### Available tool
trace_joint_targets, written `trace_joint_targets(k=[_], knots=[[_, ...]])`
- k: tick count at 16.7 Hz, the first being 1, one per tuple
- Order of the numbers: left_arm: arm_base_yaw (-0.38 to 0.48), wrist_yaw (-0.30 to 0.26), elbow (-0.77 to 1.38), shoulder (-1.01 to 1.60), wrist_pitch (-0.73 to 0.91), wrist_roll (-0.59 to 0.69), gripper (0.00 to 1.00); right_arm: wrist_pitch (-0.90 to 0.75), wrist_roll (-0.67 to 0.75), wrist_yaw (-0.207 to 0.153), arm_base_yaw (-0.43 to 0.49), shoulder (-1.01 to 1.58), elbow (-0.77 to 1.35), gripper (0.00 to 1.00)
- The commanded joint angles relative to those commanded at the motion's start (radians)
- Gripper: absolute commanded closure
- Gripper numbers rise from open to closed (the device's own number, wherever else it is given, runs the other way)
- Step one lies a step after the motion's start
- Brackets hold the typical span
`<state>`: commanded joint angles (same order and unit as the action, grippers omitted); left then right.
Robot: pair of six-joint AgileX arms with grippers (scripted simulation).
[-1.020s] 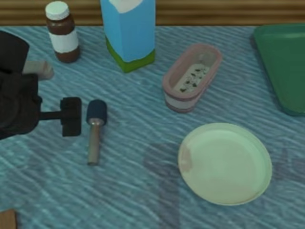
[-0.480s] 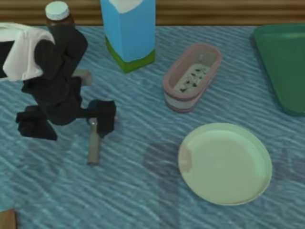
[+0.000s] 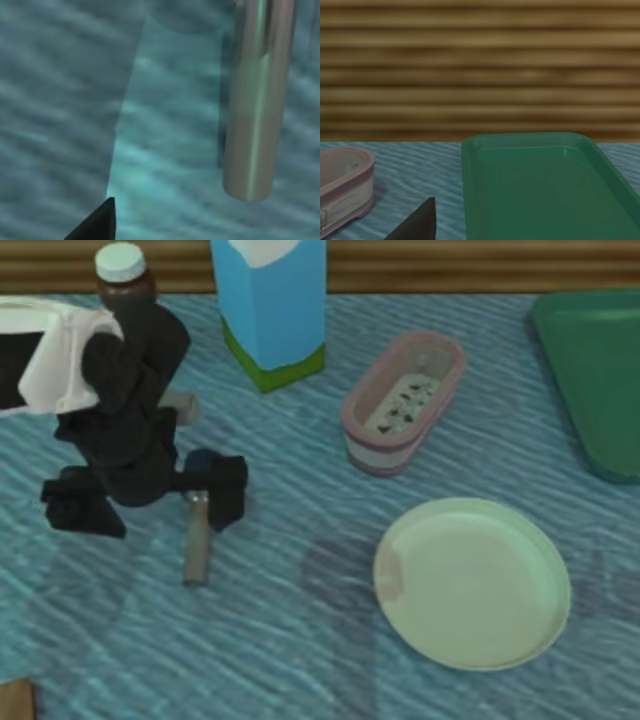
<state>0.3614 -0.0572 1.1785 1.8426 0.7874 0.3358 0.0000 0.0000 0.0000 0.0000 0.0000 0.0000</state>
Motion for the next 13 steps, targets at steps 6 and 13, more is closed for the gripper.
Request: trace_joint_targets(k=[6, 13], knots=[[0.013, 0.000, -0.076, 0.168, -0.253, 0.010, 0.00, 0.000, 0.000, 0.000, 0.000, 0.000, 0.000, 0.00], [0.017, 0.000, -0.097, 0.217, -0.317, 0.013, 0.00, 0.000, 0.000, 0.000, 0.000, 0.000, 0.000, 0.00]])
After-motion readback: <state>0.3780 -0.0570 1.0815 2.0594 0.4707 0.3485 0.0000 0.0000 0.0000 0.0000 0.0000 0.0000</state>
